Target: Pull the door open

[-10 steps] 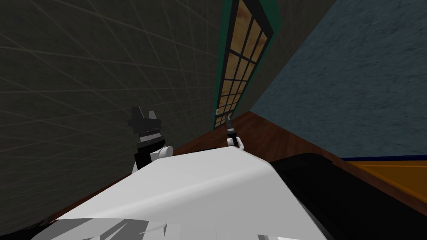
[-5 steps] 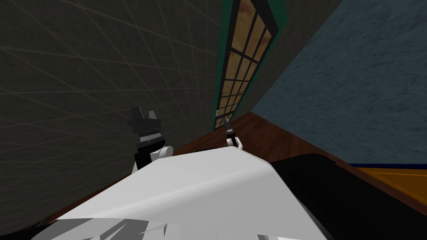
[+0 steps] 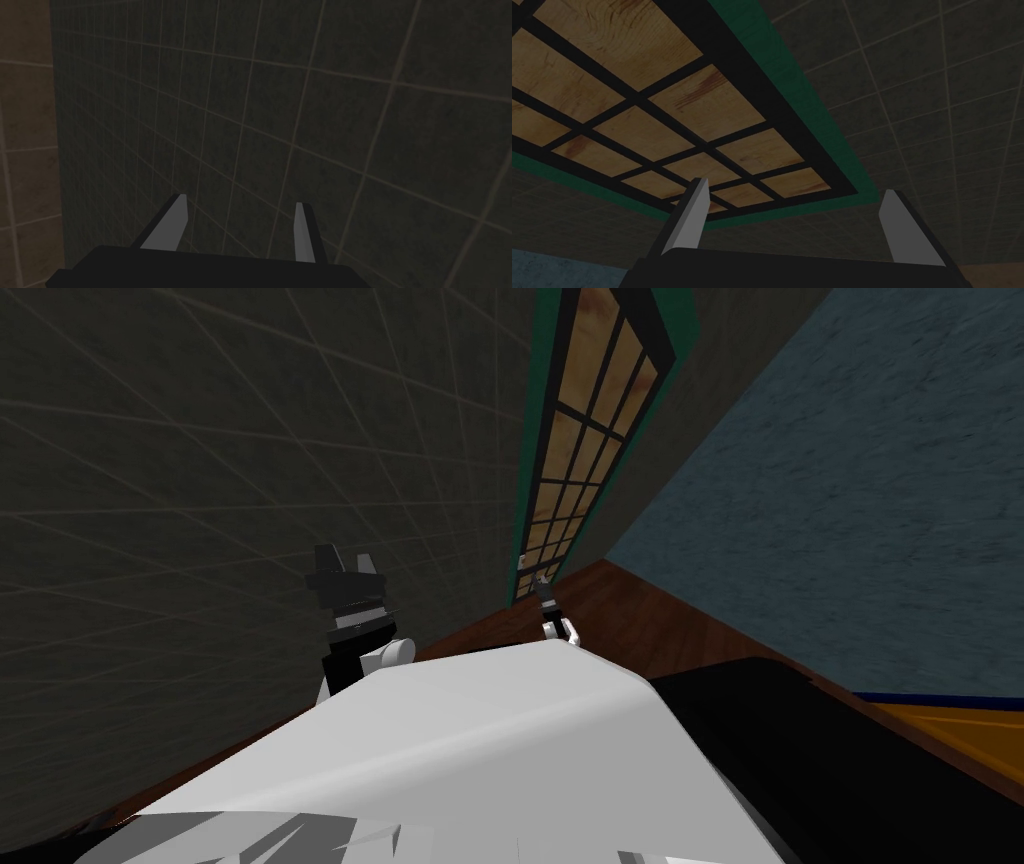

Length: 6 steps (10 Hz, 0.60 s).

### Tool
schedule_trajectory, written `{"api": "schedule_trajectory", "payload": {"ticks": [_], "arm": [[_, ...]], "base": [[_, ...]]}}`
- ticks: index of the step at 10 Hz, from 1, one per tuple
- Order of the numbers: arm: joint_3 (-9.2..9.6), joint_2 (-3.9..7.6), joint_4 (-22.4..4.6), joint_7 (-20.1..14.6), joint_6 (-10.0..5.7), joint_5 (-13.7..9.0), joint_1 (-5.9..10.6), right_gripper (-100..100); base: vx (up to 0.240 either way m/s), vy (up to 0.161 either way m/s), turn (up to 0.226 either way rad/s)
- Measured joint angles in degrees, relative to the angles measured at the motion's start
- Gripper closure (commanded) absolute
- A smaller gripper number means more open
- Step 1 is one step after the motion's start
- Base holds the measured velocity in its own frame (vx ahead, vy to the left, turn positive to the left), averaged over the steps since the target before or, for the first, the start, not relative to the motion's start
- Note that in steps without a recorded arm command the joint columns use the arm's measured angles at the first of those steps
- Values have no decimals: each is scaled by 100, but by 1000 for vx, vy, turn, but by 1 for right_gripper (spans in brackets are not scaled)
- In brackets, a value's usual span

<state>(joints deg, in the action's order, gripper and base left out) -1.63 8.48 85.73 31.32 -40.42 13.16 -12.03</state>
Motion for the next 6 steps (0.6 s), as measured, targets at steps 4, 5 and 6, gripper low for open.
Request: {"api": "schedule_trajectory", "payload": {"ticks": [4,5,6], "arm": [[-13,57,-538,275,-175,86,165,-100],[-24,86,-710,337,-232,104,215,-100],[-29,88,-932,447,-330,137,284,-100]], "base": [[59,-43,29],[67,-49,42],[87,-47,42]]}}
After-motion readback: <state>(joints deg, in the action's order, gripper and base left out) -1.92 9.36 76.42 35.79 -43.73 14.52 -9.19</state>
